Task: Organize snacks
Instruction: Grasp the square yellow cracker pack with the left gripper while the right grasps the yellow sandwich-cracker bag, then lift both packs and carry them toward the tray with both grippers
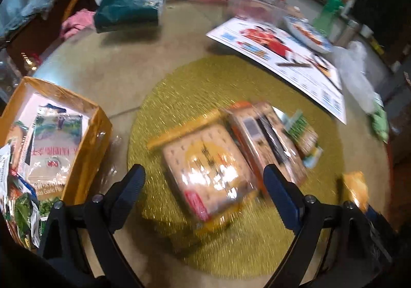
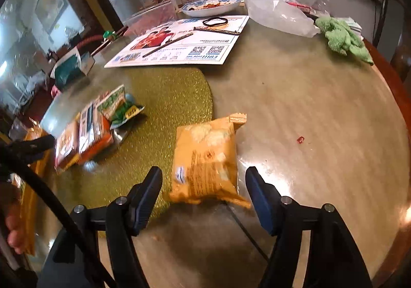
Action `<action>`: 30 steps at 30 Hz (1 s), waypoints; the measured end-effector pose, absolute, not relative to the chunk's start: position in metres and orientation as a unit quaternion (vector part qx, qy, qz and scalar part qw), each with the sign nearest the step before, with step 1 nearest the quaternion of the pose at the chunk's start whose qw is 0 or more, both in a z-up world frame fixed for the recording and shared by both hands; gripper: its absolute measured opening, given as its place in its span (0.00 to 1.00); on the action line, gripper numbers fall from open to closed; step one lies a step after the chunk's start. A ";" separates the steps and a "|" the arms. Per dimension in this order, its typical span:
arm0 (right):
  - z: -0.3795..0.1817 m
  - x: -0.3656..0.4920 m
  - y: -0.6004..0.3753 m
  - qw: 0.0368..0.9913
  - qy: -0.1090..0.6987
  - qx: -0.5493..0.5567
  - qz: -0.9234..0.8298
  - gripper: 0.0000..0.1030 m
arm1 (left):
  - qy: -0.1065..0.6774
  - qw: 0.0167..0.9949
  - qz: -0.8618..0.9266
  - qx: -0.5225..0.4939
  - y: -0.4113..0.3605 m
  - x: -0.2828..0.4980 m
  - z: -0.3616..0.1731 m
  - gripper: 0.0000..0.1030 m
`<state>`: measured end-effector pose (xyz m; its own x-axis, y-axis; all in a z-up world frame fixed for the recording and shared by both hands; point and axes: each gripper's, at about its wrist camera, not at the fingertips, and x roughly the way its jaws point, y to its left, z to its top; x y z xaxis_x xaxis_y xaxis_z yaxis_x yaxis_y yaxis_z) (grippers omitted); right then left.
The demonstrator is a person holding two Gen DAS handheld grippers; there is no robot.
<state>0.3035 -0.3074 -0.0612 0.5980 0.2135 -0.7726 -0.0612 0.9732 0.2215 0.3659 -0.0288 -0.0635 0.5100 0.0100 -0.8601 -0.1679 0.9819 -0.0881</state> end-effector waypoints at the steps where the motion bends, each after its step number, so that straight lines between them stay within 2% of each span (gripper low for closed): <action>1: -0.061 0.303 -0.307 0.890 0.442 0.083 0.072 0.65 | 0.491 0.866 0.069 -0.059 -0.036 0.370 -0.066 0.90; 4: -0.062 0.295 -0.302 0.892 0.442 0.073 0.058 0.65 | 0.499 0.862 0.093 -0.010 -0.051 0.379 -0.075 0.89; 7: -0.063 0.283 -0.300 0.892 0.442 0.073 0.055 0.64 | 0.506 0.858 0.086 -0.010 -0.048 0.376 -0.086 0.88; 9: -0.063 0.276 -0.300 0.892 0.443 0.078 0.050 0.64 | 0.502 0.862 0.063 -0.025 -0.042 0.366 -0.089 0.74; 10: -0.063 0.274 -0.299 0.891 0.445 0.076 0.047 0.63 | 0.500 0.864 0.050 -0.030 -0.038 0.357 -0.088 0.71; 11: -0.063 0.270 -0.298 0.890 0.448 0.074 0.043 0.59 | 0.500 0.865 0.043 -0.024 -0.035 0.348 -0.088 0.70; 12: -0.063 0.266 -0.297 0.889 0.450 0.077 0.044 0.58 | 0.498 0.866 0.039 -0.017 -0.033 0.339 -0.088 0.70; 19: -0.065 0.240 -0.292 0.891 0.444 0.078 0.059 0.58 | 0.498 0.867 -0.025 0.005 -0.028 0.246 -0.091 0.70; 24: -0.070 0.191 -0.274 0.889 0.444 0.077 0.083 0.58 | 0.496 0.865 -0.072 0.019 -0.022 0.166 -0.093 0.70; 30: -0.075 0.132 -0.238 0.891 0.438 0.055 0.106 0.62 | 0.507 0.857 -0.087 0.020 -0.015 0.130 -0.092 0.74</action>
